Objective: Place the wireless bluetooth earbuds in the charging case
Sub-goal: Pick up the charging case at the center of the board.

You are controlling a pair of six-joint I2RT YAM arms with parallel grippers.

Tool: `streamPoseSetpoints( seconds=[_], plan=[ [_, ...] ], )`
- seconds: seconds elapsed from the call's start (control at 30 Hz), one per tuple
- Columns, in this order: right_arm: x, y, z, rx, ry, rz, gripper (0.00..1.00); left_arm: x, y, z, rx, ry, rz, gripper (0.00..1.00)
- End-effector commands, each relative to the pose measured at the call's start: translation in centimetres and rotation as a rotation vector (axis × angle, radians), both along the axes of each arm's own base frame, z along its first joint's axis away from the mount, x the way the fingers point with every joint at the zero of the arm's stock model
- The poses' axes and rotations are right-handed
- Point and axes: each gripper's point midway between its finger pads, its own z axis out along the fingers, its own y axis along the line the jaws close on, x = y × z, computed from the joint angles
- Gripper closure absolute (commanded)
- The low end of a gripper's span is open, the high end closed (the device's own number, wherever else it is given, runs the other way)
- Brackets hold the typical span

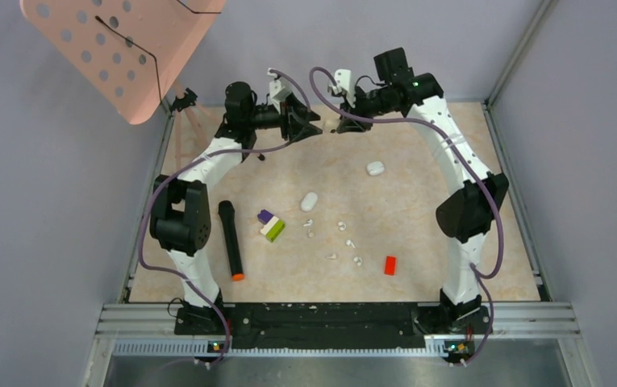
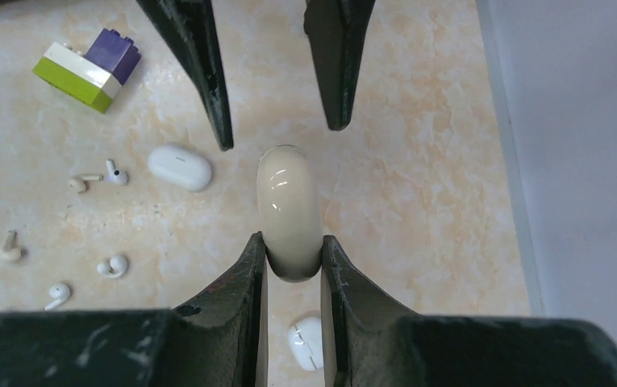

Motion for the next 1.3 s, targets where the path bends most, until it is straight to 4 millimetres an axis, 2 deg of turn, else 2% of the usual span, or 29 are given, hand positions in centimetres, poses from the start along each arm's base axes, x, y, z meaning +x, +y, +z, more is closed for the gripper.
streamPoseSetpoints(
  seconds=[0.0,0.4,0.8,0.9,1.07,1.27],
  plan=[
    [0.5,1.0,1.7,0.014,-0.06,0.023,1.0,-1.1,-0.7,1.4,-0.016,-0.11,-0.018,0.46],
    [0.1,1.8,1.4,-0.03,-0.099,0.053,1.0,-0.8,-1.5,0.7,-0.021,-0.13,-0.017,0.55],
    [0.4,1.5,2.2,-0.041,-0.129,0.031,1.0,-0.6,-1.6,-0.9,-0.003,-0.104,-0.009,0.49],
    [0.2,1.6,2.3,-0.037,-0.126,0.033,1.0,-0.6,-1.6,-1.0,-0.005,-0.103,-0.01,0.49],
    [0.1,1.8,2.4,-0.021,-0.112,0.033,1.0,-0.5,-1.6,-1.1,-0.008,-0.103,-0.014,0.56],
    [0.2,1.9,2.7,-0.009,-0.112,0.027,1.0,-0.3,-1.7,-1.4,-0.007,-0.096,-0.011,0.55]
  ],
)
